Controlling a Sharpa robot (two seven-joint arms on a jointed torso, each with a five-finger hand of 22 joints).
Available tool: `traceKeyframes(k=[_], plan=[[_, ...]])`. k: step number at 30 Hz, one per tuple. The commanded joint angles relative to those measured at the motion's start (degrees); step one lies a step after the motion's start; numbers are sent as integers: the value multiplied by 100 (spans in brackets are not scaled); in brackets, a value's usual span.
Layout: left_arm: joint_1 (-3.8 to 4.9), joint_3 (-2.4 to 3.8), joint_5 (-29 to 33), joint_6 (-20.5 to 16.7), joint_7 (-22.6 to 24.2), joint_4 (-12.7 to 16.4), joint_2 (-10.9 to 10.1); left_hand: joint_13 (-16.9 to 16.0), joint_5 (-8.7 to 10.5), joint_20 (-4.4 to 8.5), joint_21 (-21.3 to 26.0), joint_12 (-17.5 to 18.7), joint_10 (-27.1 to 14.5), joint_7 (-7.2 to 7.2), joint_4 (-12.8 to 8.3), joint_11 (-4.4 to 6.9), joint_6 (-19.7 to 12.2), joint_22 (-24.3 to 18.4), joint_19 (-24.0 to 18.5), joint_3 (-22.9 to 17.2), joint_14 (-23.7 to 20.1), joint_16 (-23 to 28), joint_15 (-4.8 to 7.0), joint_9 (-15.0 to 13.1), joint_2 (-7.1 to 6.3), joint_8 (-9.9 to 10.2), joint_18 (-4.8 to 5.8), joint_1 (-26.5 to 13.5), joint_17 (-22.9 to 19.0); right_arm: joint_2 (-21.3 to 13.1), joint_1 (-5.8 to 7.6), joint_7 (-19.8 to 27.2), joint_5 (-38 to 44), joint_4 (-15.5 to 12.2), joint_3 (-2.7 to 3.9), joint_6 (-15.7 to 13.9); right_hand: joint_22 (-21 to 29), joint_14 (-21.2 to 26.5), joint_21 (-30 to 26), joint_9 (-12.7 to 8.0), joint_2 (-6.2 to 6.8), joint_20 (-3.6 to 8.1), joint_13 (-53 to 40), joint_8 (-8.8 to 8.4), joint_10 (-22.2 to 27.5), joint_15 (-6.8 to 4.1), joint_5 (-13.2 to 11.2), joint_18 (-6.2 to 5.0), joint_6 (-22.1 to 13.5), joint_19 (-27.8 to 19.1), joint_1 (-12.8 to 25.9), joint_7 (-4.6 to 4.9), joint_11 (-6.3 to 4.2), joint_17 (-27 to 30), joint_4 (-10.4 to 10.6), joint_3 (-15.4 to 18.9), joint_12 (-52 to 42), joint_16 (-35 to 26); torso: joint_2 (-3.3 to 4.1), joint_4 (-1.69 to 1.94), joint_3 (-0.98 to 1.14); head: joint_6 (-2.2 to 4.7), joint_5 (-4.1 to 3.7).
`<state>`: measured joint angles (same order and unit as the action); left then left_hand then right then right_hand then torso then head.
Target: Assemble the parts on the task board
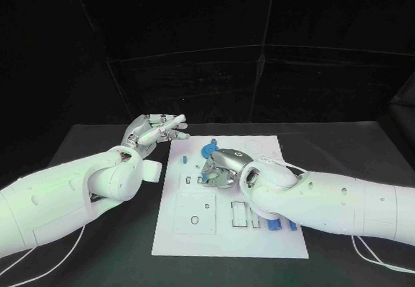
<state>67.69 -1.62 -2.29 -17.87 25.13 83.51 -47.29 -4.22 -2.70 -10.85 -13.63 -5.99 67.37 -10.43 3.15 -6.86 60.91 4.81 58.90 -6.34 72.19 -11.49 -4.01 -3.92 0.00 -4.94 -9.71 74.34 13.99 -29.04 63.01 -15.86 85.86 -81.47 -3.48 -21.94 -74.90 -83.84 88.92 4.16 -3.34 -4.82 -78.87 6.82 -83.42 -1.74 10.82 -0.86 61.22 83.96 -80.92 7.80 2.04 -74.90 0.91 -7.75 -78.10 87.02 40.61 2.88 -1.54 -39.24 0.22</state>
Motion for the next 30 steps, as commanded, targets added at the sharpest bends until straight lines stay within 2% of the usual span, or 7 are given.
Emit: traceKeyframes(k=[1, 4, 10, 12, 15, 30], plan=[[12, 5, -19, 86, -7, 3, 9, -9, -28, -10, -25, -19, 41, 1, -22, -11, 53, 7, 32, -16, 54, -12, -3, -5, 38, -14, -90, -6, 8, -5, -24, -155, 99, 26, -22, 175, -1253, -468, -13, 63, 11, 37, -129, 9, 10, -33, 20, 19, 178, 396, 30, -128, -29, -820, -11, -47, 23, -26, 1, 0, 1, -10, -2], [12, 5, -19, 93, -16, 2, 9, -9, -28, -10, -25, -19, 41, 1, -22, -11, 53, 7, 32, -16, 54, -12, -3, -5, 38, -14, -90, -6, 8, -11, -24, -175, 100, 30, -22, 250, -1245, -466, -17, 60, 27, 36, -126, 1, 13, -31, 17, 17, 168, 389, 45, -125, -25, -811, -12, -53, 28, -30, 3, 0, 2, -14, -3], [11, 5, -19, 117, -38, -3, 10, -8, -28, -9, -23, -13, 39, -2, -23, -14, 49, 5, 29, -14, 49, -13, -5, -2, 30, -7, -89, -9, 15, -23, -25, -206, 101, 33, -22, 417, -1216, -461, -32, 39, 179, 20, -97, -55, 44, -6, 18, 10, 98, 366, 194, -86, 7, -789, 13, -36, 72, -44, 1, 3, 0, -22, -4], [11, 4, -19, 127, -45, -4, 10, -8, -28, -9, -23, -13, 39, -2, -23, -14, 49, 5, 29, -14, 49, -13, -5, -2, 30, -7, -89, -9, 15, -24, -25, -213, 101, 32, -22, 445, -1206, -461, -38, 25, 325, 1, -86, -93, 59, 12, 287, 7, 54, 357, 334, -65, 27, -785, 60, 21, 90, -47, 2, 1, 1, -25, -7], [11, 4, -19, 131, -49, -7, 10, -8, -28, -9, -23, -13, 39, -2, -23, -14, 49, 5, 29, -14, 49, -13, -5, -2, 30, -7, -89, -9, 15, -21, -25, -233, 108, 29, -22, 470, -1195, -460, -44, 12, 443, -13, -66, -134, 77, 28, 391, 4, -4, 349, 424, -40, 47, -781, 88, 64, 117, -51, 0, -1, 4, -26, -6], [11, 4, -19, 120, -43, -12, 6, -6, -28, -8, -21, -3, 34, -7, -23, -18, 44, 4, 27, -9, 43, -14, -7, 1, 20, 2, -87, -16, 25, -19, -29, -346, 176, 21, -22, 369, -1146, -447, -71, -15, 612, -58, 14, -242, 149, 78, 352, -9, -203, 309, 573, 31, 109, -727, 152, 119, 226, -82, 1, -1, 3, -31, -6]])
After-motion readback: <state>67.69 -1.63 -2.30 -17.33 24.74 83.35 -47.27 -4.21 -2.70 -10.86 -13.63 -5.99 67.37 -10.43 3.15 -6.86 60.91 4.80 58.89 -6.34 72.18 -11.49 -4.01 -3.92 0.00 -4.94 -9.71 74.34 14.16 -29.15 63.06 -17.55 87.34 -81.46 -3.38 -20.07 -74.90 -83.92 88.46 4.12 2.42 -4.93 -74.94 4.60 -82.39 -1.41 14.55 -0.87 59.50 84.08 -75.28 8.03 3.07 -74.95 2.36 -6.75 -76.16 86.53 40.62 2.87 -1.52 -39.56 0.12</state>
